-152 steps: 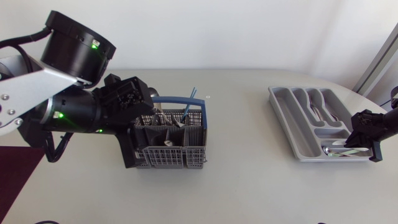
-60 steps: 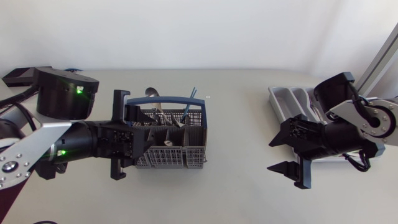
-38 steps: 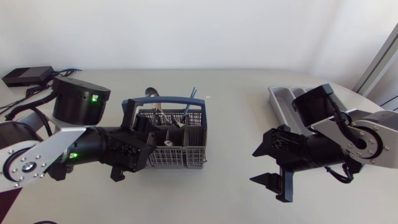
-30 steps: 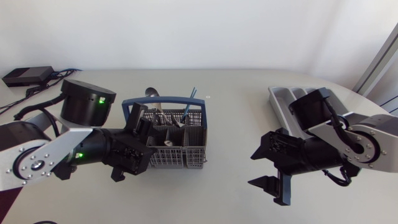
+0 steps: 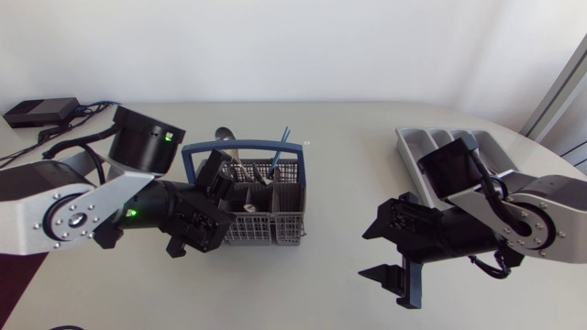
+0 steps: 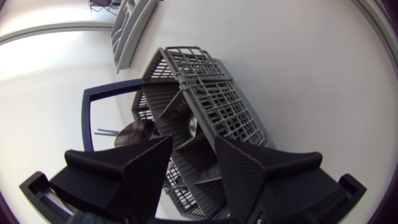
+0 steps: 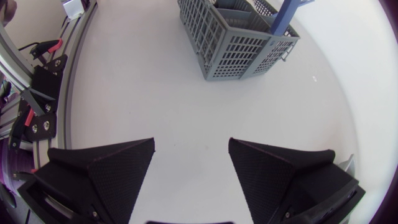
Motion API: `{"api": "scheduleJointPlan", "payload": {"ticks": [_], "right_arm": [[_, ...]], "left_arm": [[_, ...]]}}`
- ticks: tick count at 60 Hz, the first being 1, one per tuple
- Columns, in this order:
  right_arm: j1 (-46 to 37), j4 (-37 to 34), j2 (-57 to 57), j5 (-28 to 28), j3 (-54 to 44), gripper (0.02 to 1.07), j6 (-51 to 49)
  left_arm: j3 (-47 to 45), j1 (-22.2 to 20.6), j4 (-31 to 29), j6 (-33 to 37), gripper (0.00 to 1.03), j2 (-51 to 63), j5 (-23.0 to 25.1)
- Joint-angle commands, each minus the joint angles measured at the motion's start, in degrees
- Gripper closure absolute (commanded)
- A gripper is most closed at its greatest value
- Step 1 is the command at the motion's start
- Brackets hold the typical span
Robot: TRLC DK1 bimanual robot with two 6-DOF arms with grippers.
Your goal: Sort the cutlery from the basket into the organizer compartments.
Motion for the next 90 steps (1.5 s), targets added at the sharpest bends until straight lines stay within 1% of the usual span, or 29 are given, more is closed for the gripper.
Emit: {"api": "scheduleJointPlan", "payload": {"ticks": [1,7,10,14,23,43,60,71,90], "right_arm": [[0.38,0.68,-0.22,-0.07,-1.89,0.21,1.26],[0.29,0.77,-0.22,-0.07,-1.89,0.21,1.09],[0.29,0.86,-0.13,-0.16,-1.98,0.21,1.0],[0.29,1.12,-0.22,-0.16,-2.33,0.21,1.0],[0.29,1.3,-0.57,-0.51,-3.12,0.21,1.09],[0.03,2.18,-0.92,-1.04,-4.53,0.21,1.26],[-0.32,3.06,-1.01,-1.48,-5.58,0.21,1.26],[-0.67,3.76,-1.1,-1.57,-6.28,0.21,1.0],[-1.02,4.55,-1.1,-1.92,-7.43,0.21,0.65]], "left_arm": [[2.78,0.05,-0.34,2.31,0.57,-1.5,0.31],[2.95,-0.57,-1.57,2.31,0.57,-2.64,0.31],[3.31,-0.75,-1.66,2.66,0.67,-2.55,0.31],[3.92,-0.75,-1.74,2.75,0.69,-1.94,0.22],[5.24,-0.13,-1.83,4.07,0.7,0.87,0.22],[6.21,-0.31,-4.47,7.05,0.7,3.86,-0.22],[7.09,-1.01,-4.38,8.99,0.7,6.06,-0.22],[7.35,-2.06,-4.03,9.08,0.7,7.38,-0.22],[8.84,-2.68,-2.01,8.9,0.7,9.84,-0.48]]}}
